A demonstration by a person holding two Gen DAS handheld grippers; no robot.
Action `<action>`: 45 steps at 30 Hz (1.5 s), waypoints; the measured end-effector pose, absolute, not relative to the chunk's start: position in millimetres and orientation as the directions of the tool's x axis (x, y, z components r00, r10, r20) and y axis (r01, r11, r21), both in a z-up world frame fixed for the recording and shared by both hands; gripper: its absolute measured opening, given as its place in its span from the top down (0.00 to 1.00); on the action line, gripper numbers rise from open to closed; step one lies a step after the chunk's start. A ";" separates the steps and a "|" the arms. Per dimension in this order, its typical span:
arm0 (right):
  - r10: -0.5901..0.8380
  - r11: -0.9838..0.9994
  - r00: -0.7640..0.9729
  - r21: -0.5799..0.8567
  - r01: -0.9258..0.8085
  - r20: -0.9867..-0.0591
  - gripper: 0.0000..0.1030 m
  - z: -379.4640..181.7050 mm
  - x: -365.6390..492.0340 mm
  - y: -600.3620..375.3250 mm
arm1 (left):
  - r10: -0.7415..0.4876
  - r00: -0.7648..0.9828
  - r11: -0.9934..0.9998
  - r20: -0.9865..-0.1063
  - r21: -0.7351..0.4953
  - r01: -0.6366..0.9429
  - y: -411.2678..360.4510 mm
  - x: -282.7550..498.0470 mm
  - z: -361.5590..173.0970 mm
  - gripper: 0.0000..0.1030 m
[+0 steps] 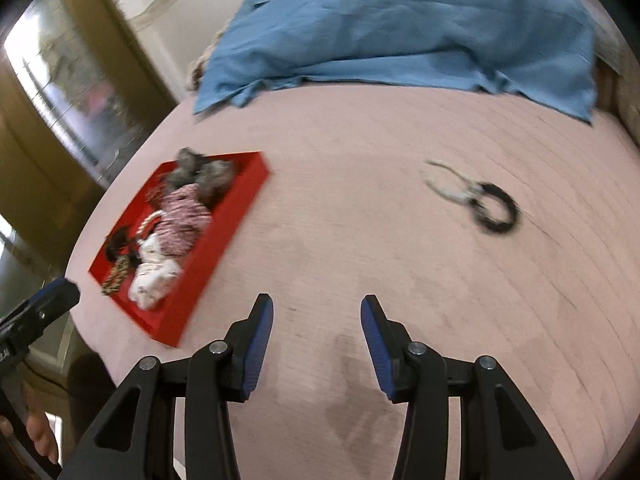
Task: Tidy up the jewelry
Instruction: 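Move both tools toward the white bead and black beaded bracelets, then grasp the black beaded bracelet with the right tool while the left grasps the white bead bracelet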
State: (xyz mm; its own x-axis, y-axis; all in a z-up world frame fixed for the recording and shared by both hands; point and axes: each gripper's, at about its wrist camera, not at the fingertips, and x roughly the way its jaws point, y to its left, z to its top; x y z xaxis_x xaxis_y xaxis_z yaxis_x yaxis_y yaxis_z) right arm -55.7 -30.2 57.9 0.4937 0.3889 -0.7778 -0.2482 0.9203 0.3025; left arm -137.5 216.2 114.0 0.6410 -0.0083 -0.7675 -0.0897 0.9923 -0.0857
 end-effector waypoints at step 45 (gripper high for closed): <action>0.014 1.000 0.586 0.010 -0.010 -0.810 0.91 5.5 56.7 -154.8 | -0.225 0.508 0.974 -0.832 -0.206 0.093 77.0 0.6 62.9 0.32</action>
State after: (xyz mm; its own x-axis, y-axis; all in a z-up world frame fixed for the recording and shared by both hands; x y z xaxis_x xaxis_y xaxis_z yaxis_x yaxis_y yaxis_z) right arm 56.7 -154.8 5.5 0.5864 0.0138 -0.8099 -0.0096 0.9999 0.0101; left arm 0.6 77.0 62.9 0.5076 -0.2246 -0.8318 0.0934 0.9741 -0.2060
